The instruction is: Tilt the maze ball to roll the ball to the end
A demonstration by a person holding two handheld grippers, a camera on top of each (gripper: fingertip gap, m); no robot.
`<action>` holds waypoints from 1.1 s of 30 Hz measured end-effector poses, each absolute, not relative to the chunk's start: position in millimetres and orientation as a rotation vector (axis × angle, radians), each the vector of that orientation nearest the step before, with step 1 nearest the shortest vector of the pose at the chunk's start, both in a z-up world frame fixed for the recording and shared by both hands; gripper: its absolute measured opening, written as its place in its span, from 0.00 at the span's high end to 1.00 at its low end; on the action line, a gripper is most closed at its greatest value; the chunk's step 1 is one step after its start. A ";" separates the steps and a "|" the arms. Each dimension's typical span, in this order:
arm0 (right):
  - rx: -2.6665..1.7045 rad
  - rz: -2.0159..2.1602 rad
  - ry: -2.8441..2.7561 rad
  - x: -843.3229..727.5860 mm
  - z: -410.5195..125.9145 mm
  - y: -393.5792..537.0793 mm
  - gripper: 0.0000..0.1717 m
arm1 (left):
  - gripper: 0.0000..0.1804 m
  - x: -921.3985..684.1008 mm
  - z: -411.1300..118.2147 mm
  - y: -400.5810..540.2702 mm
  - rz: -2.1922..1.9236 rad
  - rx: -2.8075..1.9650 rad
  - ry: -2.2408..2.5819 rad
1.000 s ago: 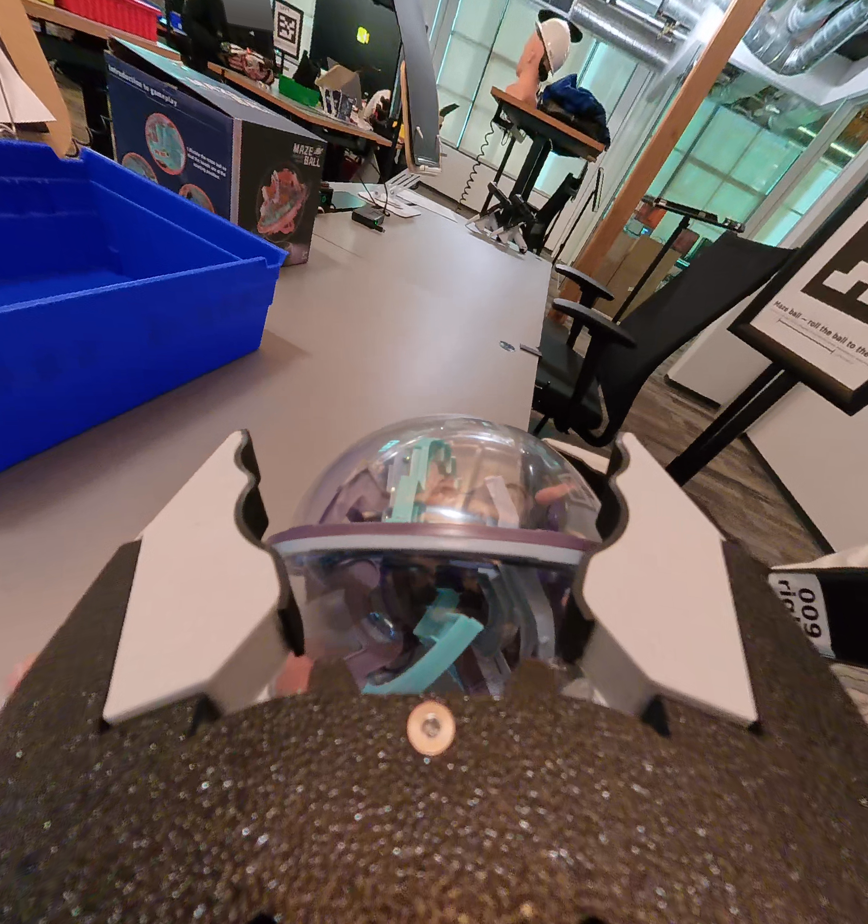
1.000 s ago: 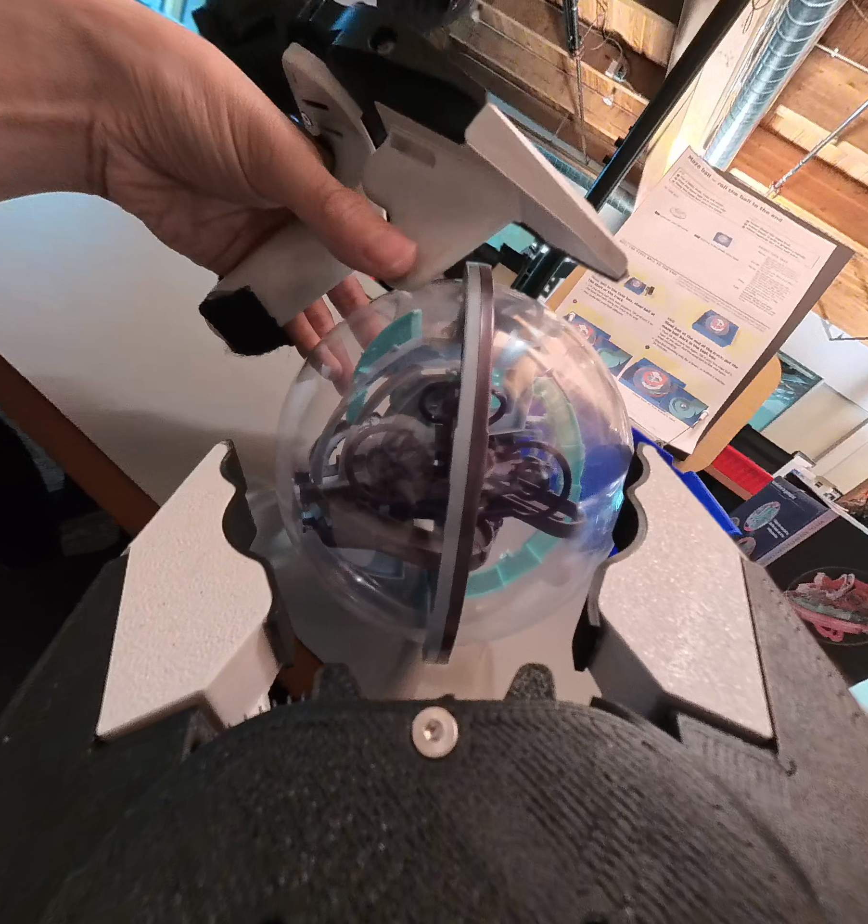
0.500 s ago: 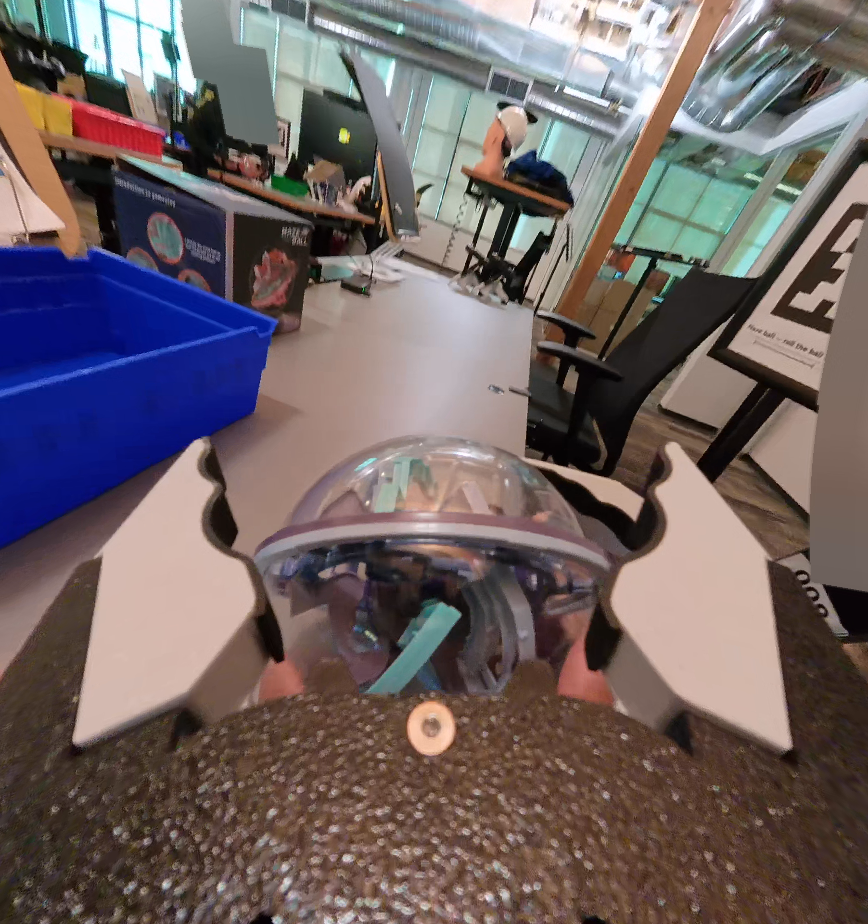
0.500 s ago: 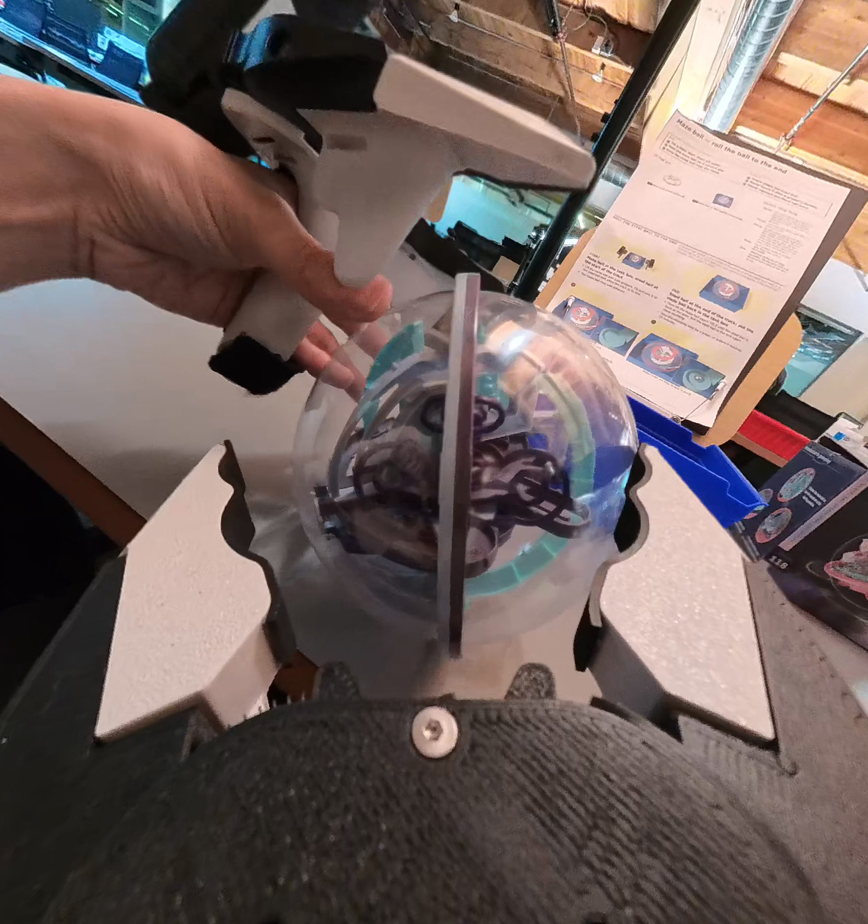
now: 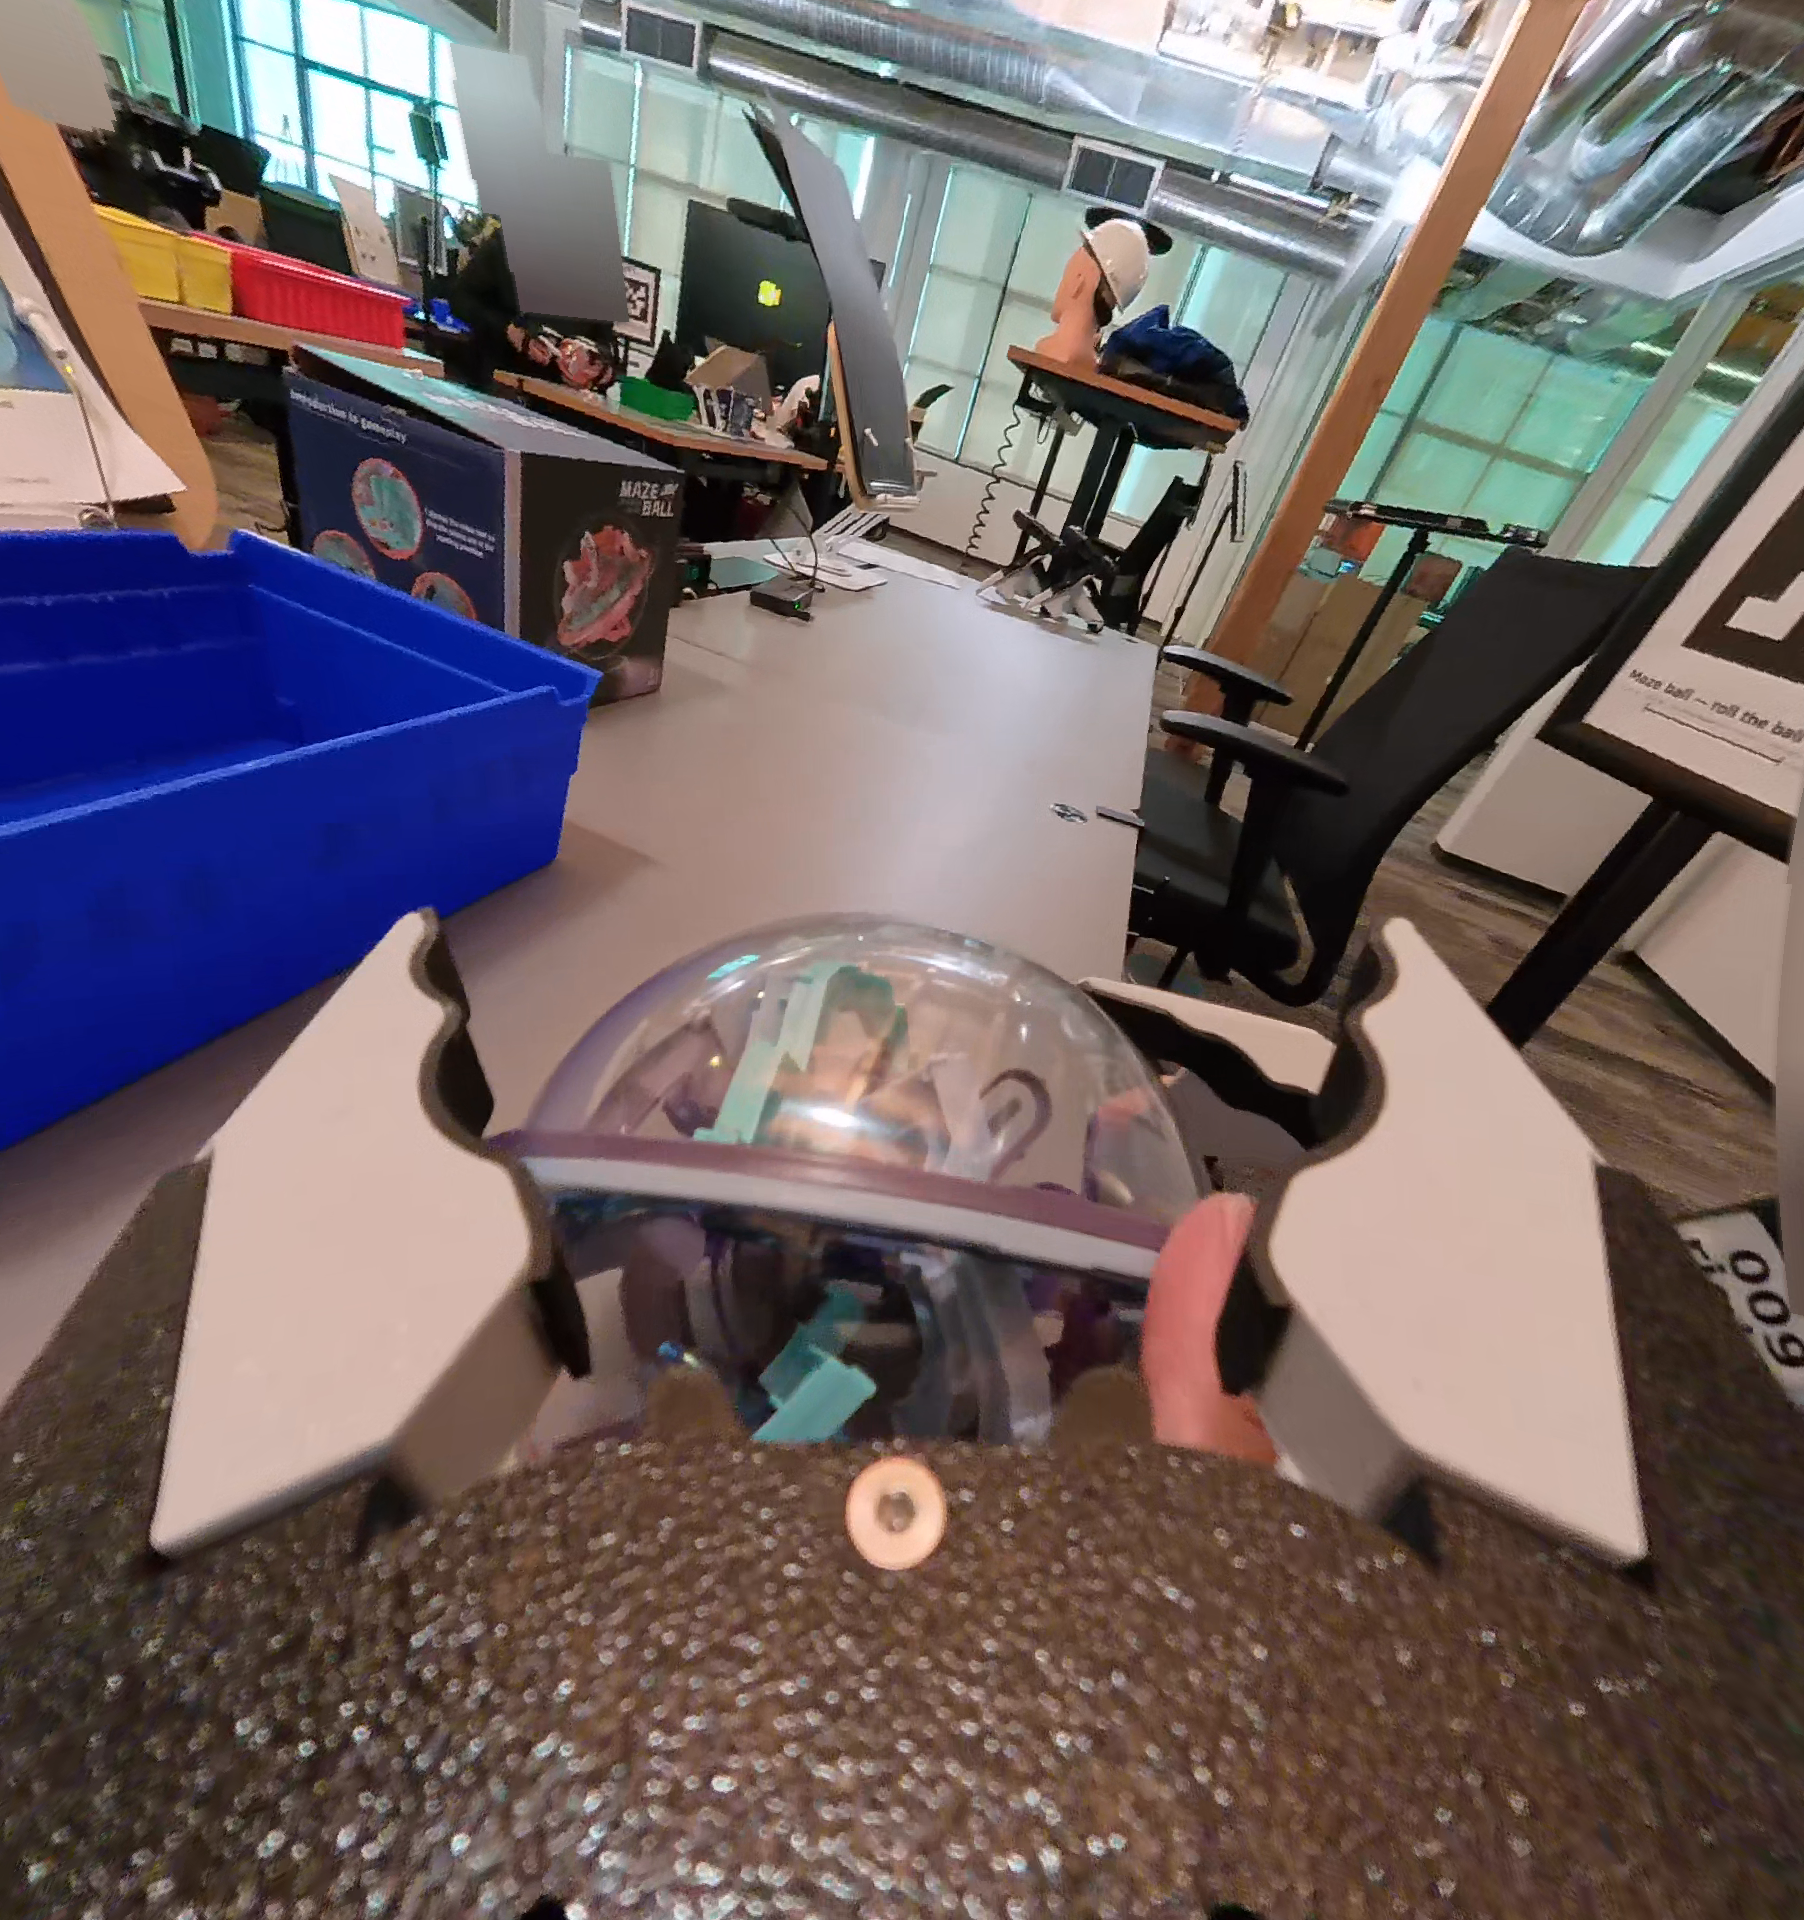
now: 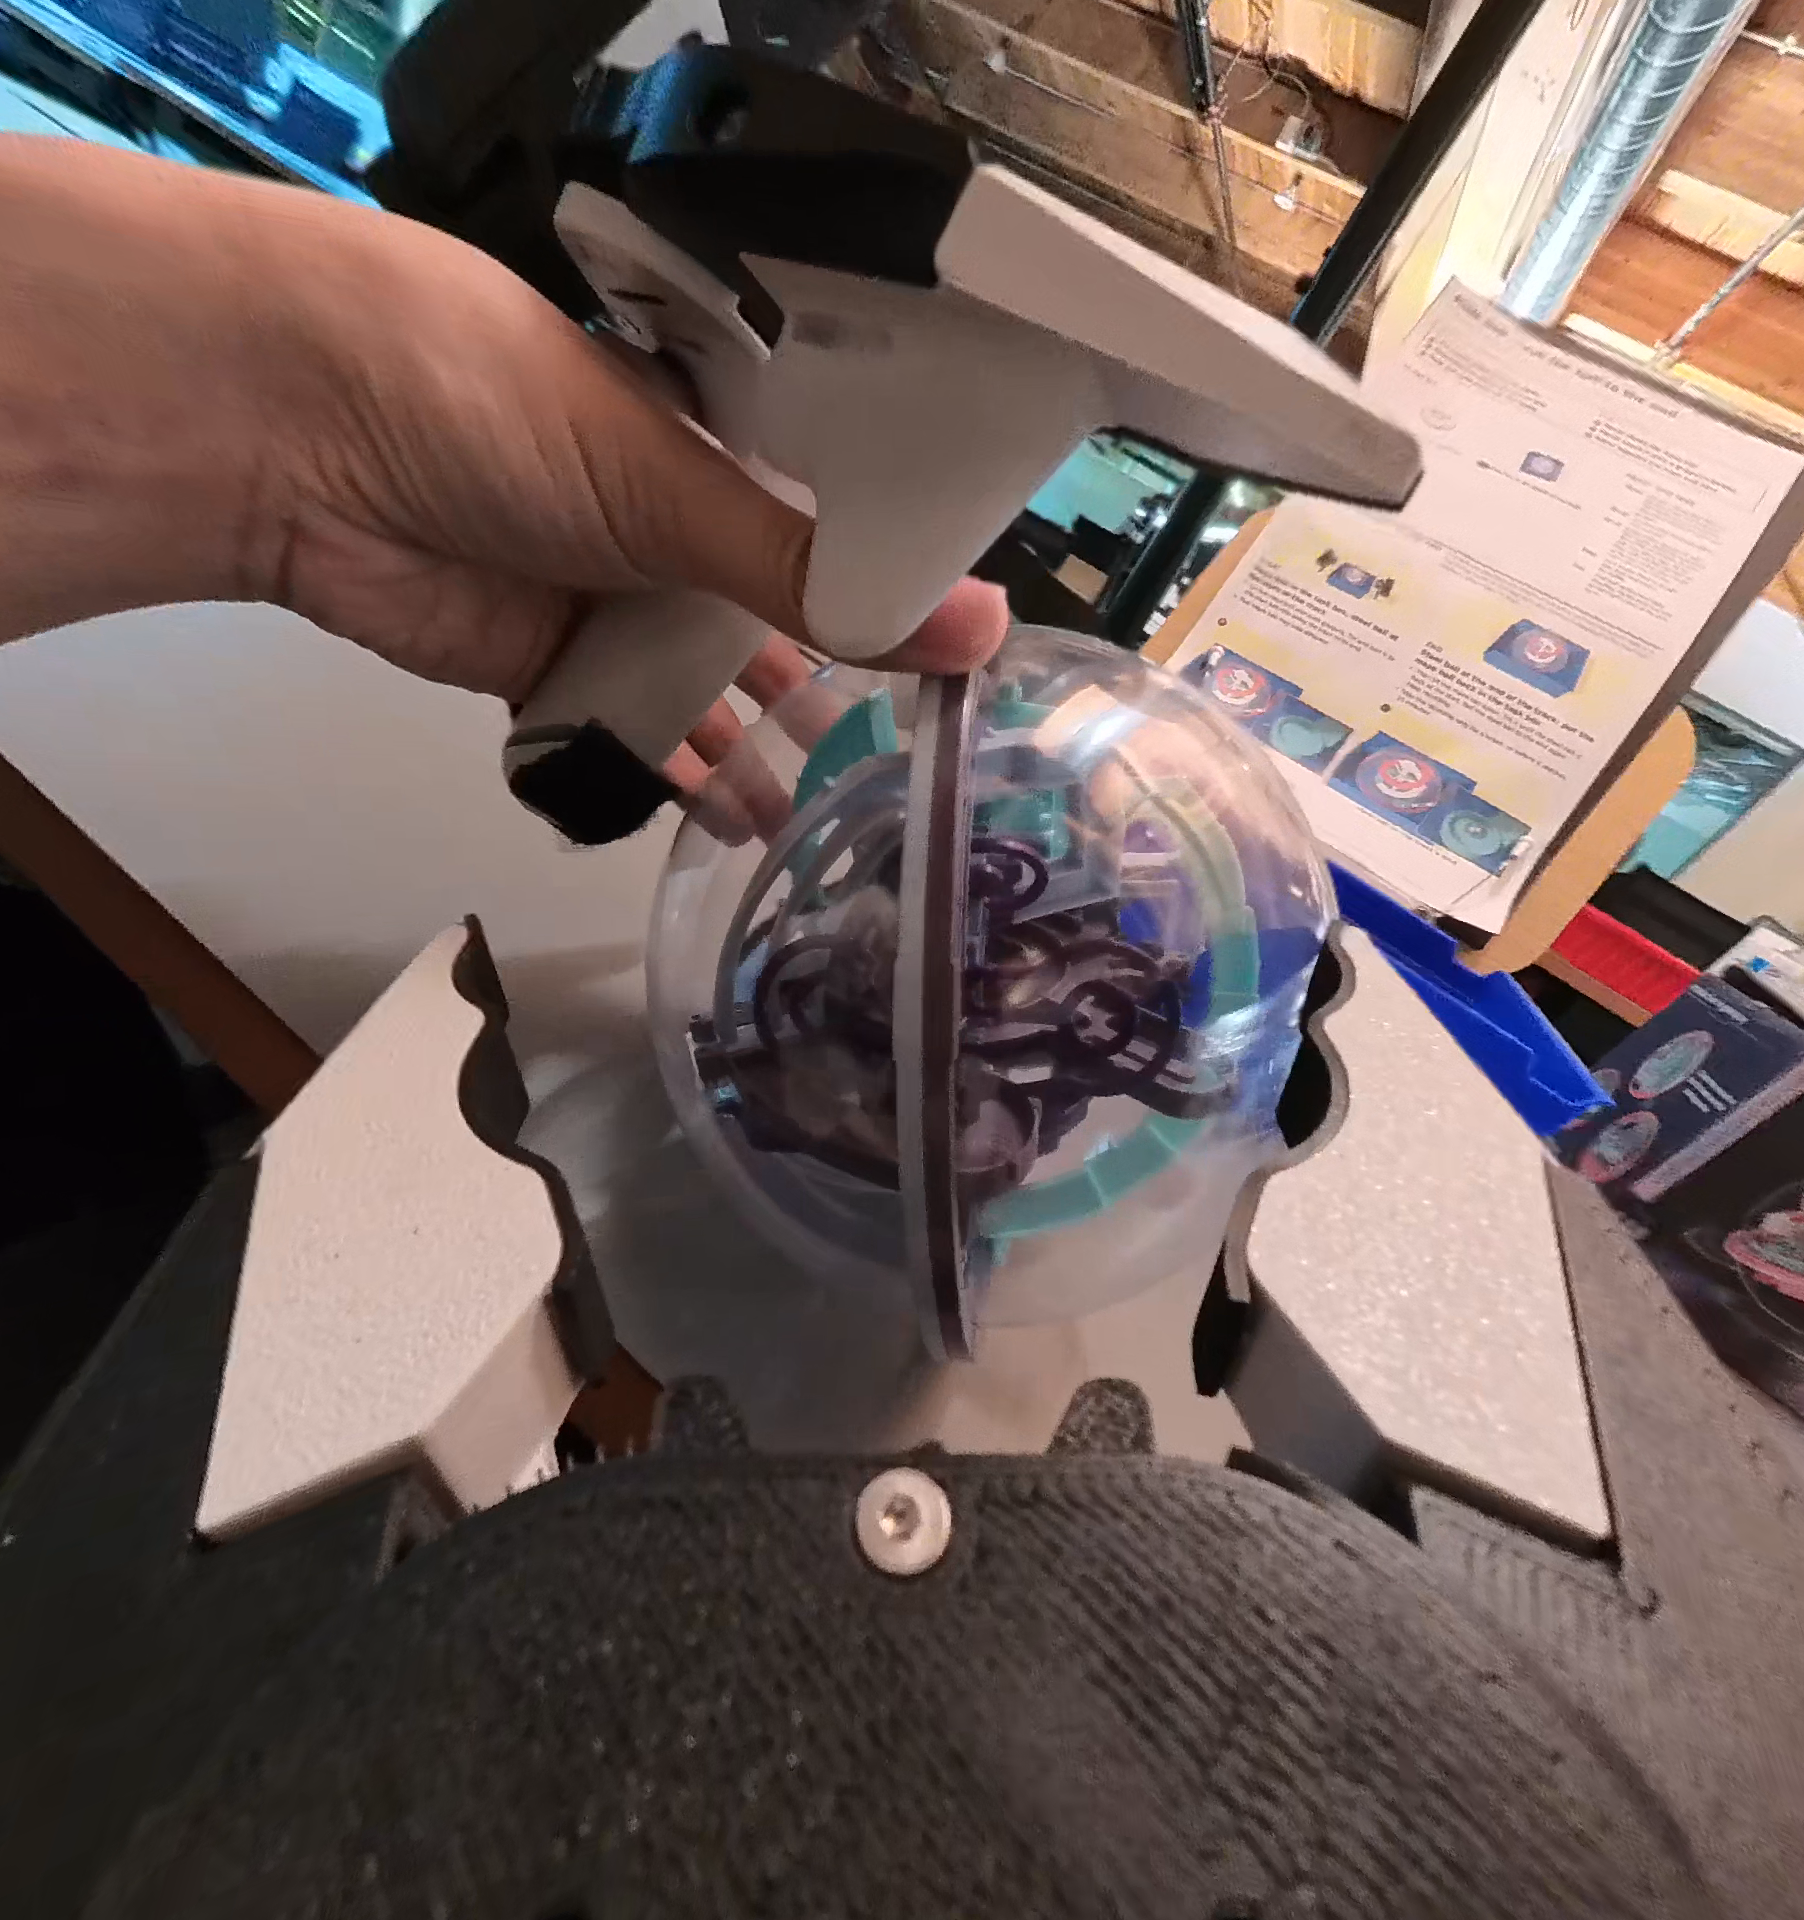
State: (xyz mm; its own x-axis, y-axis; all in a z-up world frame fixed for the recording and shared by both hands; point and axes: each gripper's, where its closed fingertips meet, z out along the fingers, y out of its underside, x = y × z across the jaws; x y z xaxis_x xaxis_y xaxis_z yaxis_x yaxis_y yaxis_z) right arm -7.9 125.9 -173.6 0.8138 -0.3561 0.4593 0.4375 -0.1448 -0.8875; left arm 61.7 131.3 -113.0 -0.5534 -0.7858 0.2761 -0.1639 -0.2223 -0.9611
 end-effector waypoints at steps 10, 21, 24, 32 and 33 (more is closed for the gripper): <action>-1.567 -0.313 -0.346 -7.2 -140.0 99.0 0.19 | 0.13 54.7 -105.3 145.4 -1.850 -1.035 1.577; -1.718 0.182 -0.504 28.1 -178.7 135.0 0.13 | 0.13 46.0 -97.8 128.4 -1.920 -0.846 1.614; -1.723 0.106 -0.469 32.8 -183.1 140.5 0.14 | 0.13 48.8 -96.5 134.0 -1.953 -0.875 1.566; -1.735 -0.072 -0.260 42.1 -188.7 130.8 0.16 | 0.13 66.5 -120.7 155.0 -1.789 -1.168 1.567; -1.735 -0.087 -0.223 42.8 -188.2 129.8 0.17 | 0.13 68.0 -125.8 157.5 -1.755 -1.217 1.583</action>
